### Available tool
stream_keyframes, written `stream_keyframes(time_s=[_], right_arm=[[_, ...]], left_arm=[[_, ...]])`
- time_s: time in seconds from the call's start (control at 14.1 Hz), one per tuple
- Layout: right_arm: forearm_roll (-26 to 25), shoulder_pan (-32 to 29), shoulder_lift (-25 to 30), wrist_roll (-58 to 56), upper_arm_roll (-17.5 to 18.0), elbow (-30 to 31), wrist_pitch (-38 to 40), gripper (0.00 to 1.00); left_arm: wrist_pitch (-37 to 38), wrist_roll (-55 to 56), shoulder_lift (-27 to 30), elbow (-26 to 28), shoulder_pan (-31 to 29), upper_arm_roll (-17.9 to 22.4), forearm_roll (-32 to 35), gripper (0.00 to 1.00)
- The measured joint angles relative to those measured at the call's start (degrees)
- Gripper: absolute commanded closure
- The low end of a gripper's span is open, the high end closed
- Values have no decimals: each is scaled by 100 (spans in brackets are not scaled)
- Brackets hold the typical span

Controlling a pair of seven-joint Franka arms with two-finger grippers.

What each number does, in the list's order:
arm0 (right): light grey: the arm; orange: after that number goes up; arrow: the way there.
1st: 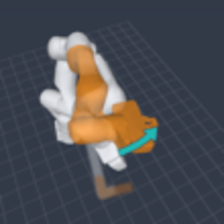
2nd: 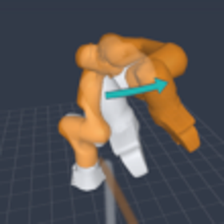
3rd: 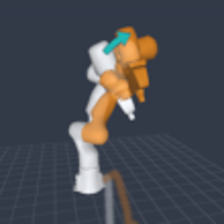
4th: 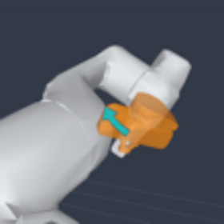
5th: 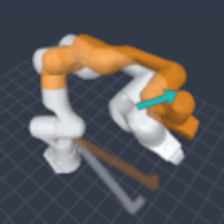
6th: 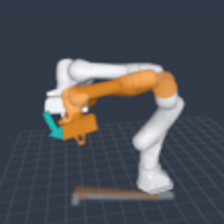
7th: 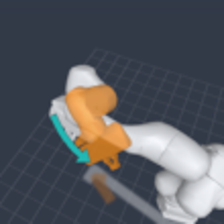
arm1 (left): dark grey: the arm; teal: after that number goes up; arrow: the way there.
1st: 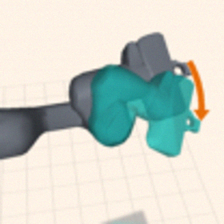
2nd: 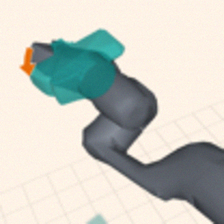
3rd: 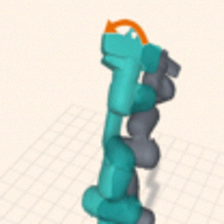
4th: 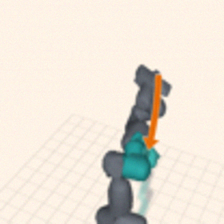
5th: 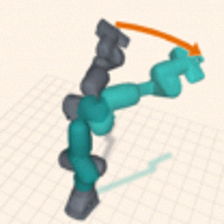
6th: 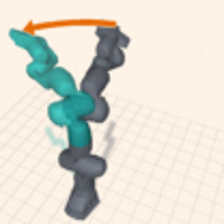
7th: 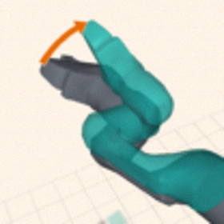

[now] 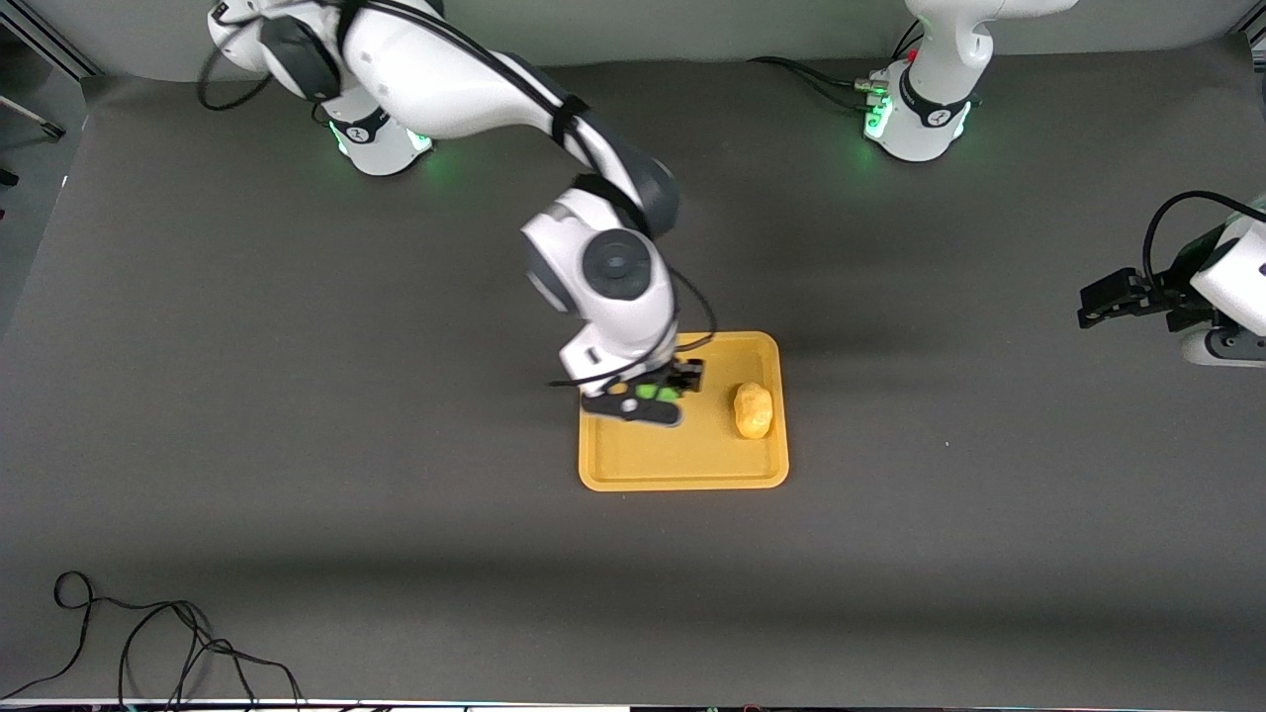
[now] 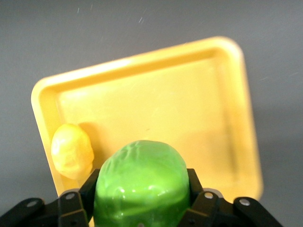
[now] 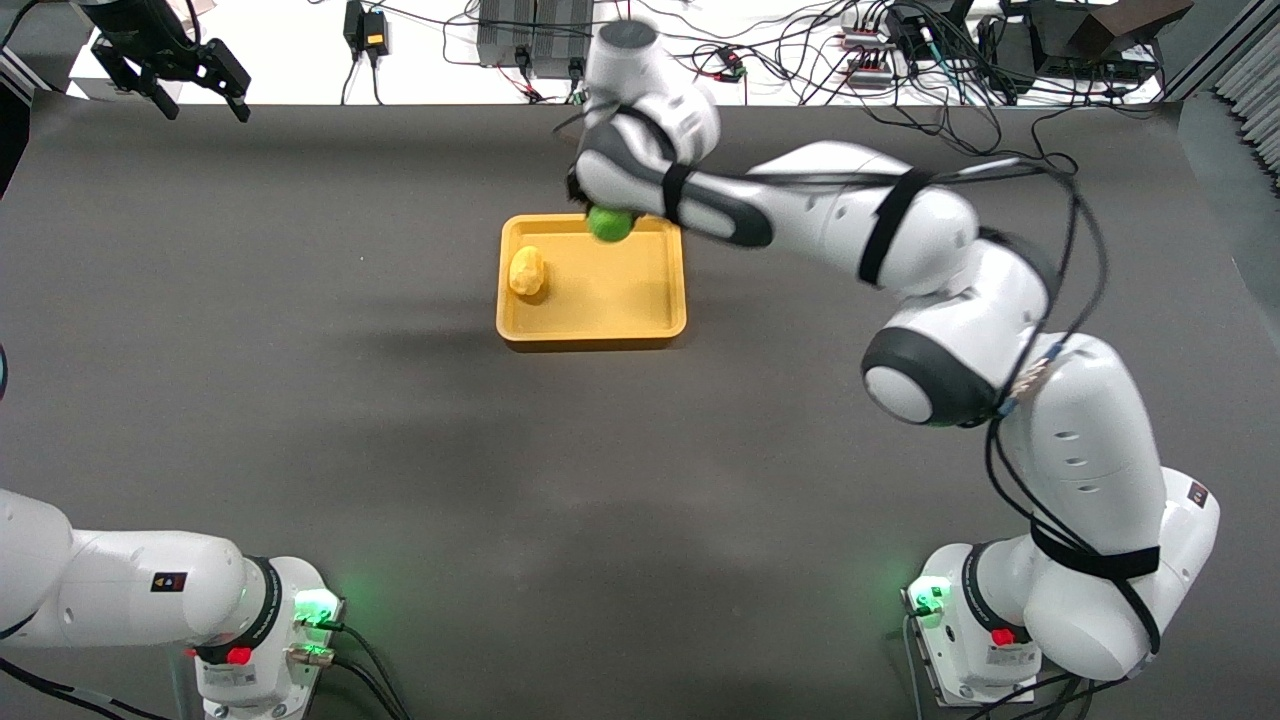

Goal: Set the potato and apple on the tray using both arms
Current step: 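Carry the green apple with the right gripper onto the tray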

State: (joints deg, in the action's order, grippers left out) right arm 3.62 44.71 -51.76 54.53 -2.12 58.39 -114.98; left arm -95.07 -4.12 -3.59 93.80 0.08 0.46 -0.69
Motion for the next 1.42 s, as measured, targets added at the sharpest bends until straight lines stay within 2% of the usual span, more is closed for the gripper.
stream_keyframes(time_s=[0.14,0.35,0.85,1.06,1.28,1.42], right_arm=[[-1,79,-442,92,-3,-31,-524,39],[-199,64,-873,94,-41,-96,-797,39],[-341,57,-1014,107,-45,-158,-825,36],[-342,58,-1100,108,-45,-159,-901,2],[-342,58,-1100,129,-44,-231,-873,0],[-342,57,-1037,170,-44,-381,-549,0]], left_arm=[[-4,-30,-2,-5,0,-12,0,0],[-94,-53,-18,-5,0,-11,24,0],[-151,-59,-83,-4,-8,-10,35,0],[-205,-59,-90,40,-1,-24,111,0],[-252,-59,-93,90,-3,-30,138,0],[-252,-59,-92,94,-9,-26,151,0]])
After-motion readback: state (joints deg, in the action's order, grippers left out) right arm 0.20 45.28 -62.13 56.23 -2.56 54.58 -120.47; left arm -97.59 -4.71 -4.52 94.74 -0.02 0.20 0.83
